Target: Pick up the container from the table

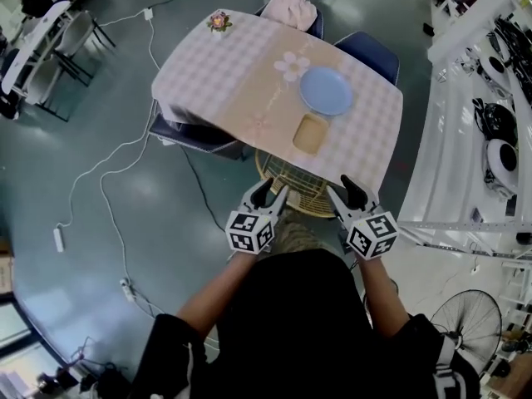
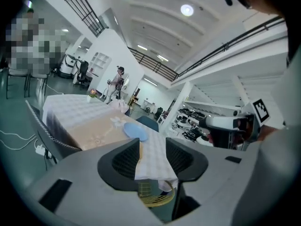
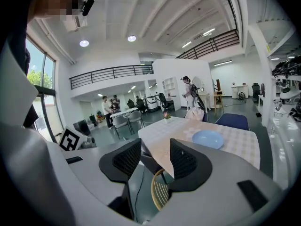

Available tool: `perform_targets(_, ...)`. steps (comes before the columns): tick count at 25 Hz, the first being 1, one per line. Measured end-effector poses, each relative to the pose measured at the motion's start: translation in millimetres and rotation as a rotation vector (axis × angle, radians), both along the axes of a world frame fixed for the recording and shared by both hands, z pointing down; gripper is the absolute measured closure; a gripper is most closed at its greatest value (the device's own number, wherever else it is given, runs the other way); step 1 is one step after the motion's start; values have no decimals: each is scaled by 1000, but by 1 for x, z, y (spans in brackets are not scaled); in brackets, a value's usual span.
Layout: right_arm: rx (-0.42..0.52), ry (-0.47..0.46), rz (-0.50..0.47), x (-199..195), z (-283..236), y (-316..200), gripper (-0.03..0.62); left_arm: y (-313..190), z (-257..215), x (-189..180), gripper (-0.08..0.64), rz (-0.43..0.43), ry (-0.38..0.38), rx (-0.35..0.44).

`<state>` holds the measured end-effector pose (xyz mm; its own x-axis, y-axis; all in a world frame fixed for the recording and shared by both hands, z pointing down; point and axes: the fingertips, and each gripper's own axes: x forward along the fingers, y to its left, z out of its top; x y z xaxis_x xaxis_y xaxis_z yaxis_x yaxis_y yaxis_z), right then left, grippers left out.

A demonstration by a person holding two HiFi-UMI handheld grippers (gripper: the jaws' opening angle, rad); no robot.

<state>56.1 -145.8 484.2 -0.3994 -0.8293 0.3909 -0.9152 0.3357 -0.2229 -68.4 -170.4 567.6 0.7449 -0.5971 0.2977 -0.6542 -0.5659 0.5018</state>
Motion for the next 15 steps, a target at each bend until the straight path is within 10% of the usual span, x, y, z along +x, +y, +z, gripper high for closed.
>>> perform_targets(15,-40,-68,42,56,52,-95,433,-139,105,88,397,158,-249,-100)
